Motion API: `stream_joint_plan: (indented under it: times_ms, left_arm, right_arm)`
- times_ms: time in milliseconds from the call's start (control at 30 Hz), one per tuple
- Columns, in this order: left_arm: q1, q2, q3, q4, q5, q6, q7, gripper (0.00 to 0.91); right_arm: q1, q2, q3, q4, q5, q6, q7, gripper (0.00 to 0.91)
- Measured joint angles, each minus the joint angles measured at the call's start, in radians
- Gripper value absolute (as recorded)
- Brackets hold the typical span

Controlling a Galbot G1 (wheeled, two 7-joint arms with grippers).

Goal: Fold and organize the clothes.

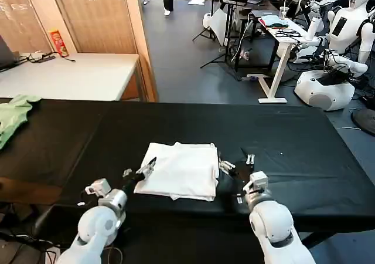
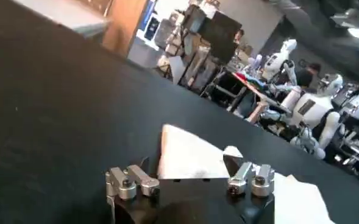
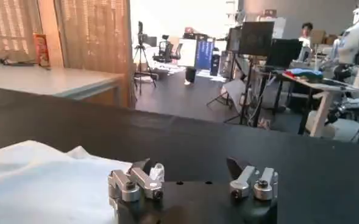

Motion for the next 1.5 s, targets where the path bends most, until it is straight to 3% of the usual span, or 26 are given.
stream_joint_plan:
  times_ms: [33,67,100,167,567,867,1500]
  left_arm:
    - [0.000,-0.002,-0.001,0.000,-0.012,0.004,0.000,0.878]
    - [0.000,-0.003,-0.002,0.000,-0.023,0.008,-0.001,0.371]
    - [0.000,-0.004,-0.003,0.000,-0.033,0.011,-0.003,0.176]
    - [-0.001,-0.009,-0.008,0.004,-0.062,0.016,-0.006,0.000]
    - [-0.009,-0.013,-0.023,0.020,-0.110,0.025,-0.017,0.000]
    - [-0.010,0.020,-0.063,-0.029,0.084,0.100,-0.040,0.000]
    - [0.071,0.355,-0.266,-0.174,0.429,0.071,-0.044,0.000]
  right_arm:
    - [-0.001,0.000,0.001,0.001,0.000,0.000,0.000,0.878]
    - [-0.001,0.000,0.001,0.002,0.000,0.000,0.000,0.878]
    - [-0.002,0.000,0.002,0.003,0.000,0.000,0.000,0.878]
    - [-0.002,0.000,0.002,0.003,0.000,0.001,0.000,0.878]
    - [-0.006,0.007,0.010,0.006,-0.002,0.004,0.001,0.878]
    - [-0.029,-0.006,0.035,0.029,-0.004,0.003,0.000,0.878]
    - [-0.039,-0.003,0.033,0.054,-0.010,0.001,0.005,0.878]
